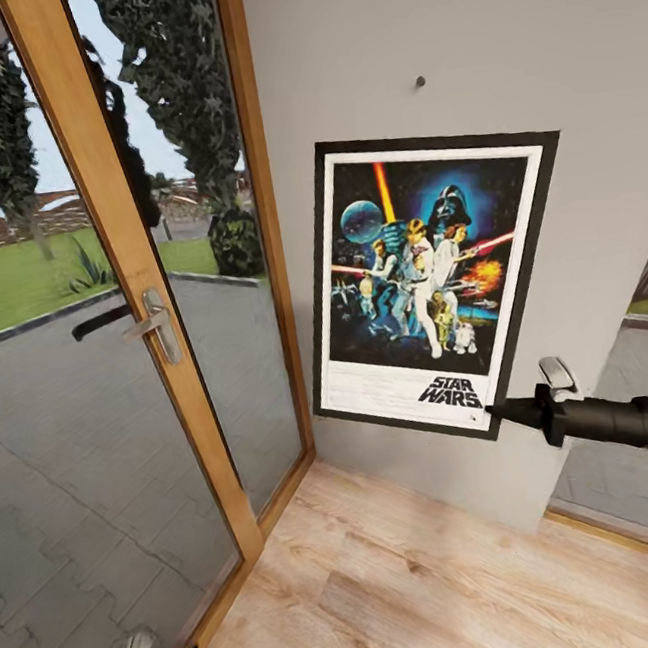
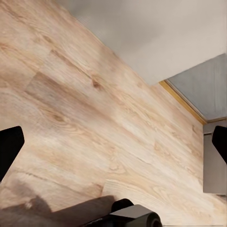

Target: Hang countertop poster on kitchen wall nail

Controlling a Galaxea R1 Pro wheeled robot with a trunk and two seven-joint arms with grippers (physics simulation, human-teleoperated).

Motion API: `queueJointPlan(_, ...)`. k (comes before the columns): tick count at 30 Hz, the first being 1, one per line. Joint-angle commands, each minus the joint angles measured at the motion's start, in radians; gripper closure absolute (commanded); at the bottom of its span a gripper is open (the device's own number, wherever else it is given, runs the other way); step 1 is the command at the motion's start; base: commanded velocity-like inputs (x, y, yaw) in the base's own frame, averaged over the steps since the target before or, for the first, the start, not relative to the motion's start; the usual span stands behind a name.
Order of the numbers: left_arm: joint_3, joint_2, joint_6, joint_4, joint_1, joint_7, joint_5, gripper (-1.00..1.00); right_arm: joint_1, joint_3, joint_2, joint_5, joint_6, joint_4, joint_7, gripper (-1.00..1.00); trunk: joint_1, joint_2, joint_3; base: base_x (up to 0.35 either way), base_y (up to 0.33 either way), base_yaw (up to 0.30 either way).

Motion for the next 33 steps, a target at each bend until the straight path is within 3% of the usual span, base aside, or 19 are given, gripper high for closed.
queueJointPlan(1, -0.007, 0.001, 0.009, 0.000, -0.001, -0.002, 0.010, -1.00, -0.011, 0.000, 0.000, -0.001, 0.017, -0.001, -0.013, 1.00, 0.001, -0.002, -0.002, 0.000, 0.000, 0.000)
queueJointPlan(3, -0.013, 0.001, 0.009, 0.000, -0.001, -0.002, 0.010, -1.00, -0.032, 0.000, -0.001, -0.002, 0.032, -0.002, -0.113, 1.00, 0.001, -0.002, -0.002, 0.000, 0.000, 0.000)
queueJointPlan(6, -0.015, 0.001, 0.009, 0.000, -0.001, -0.002, 0.010, -1.00, -0.044, 0.000, -0.001, -0.005, 0.041, -0.006, -0.207, 1.00, 0.001, -0.002, -0.002, 0.000, 0.000, 0.000)
queueJointPlan(10, -0.016, -0.003, 0.008, 0.000, -0.001, -0.002, 0.010, -1.00, -0.065, 0.001, -0.002, -0.004, 0.046, -0.010, -0.258, 1.00, 0.001, -0.002, -0.002, 0.019, -0.017, 0.000)
queueJointPlan(14, -0.016, -0.011, 0.008, -0.001, -0.001, -0.002, 0.007, -1.00, -0.091, 0.003, -0.028, 0.000, 0.047, -0.009, -0.271, 1.00, 0.001, -0.002, -0.002, 0.155, -0.156, 0.000)
queueJointPlan(17, -0.016, -0.014, 0.008, -0.001, -0.001, -0.002, -0.019, -1.00, -0.097, 0.003, -0.038, 0.001, 0.055, -0.009, -0.271, 1.00, 0.001, -0.002, -0.002, 0.111, -0.138, 0.000)
queueJointPlan(19, -0.016, -0.026, 0.008, -0.002, -0.001, -0.002, -0.081, -1.00, -0.100, 0.008, -0.042, -0.001, 0.064, -0.004, -0.268, 1.00, 0.001, -0.002, -0.002, 0.037, -0.046, 0.000)
queueJointPlan(22, -0.012, -0.031, 0.007, -0.002, -0.001, -0.004, -0.104, -1.00, -0.100, 0.013, -0.054, 0.009, 0.065, 0.000, -0.252, 1.00, 0.001, -0.002, -0.002, 0.010, -0.012, 0.000)
queueJointPlan(33, -0.011, -0.032, 0.006, -0.002, -0.001, -0.004, -0.111, -1.00, -0.099, 0.012, -0.059, 0.027, 0.068, 0.003, -0.210, 1.00, 0.001, -0.002, -0.002, 0.001, -0.001, -0.023)
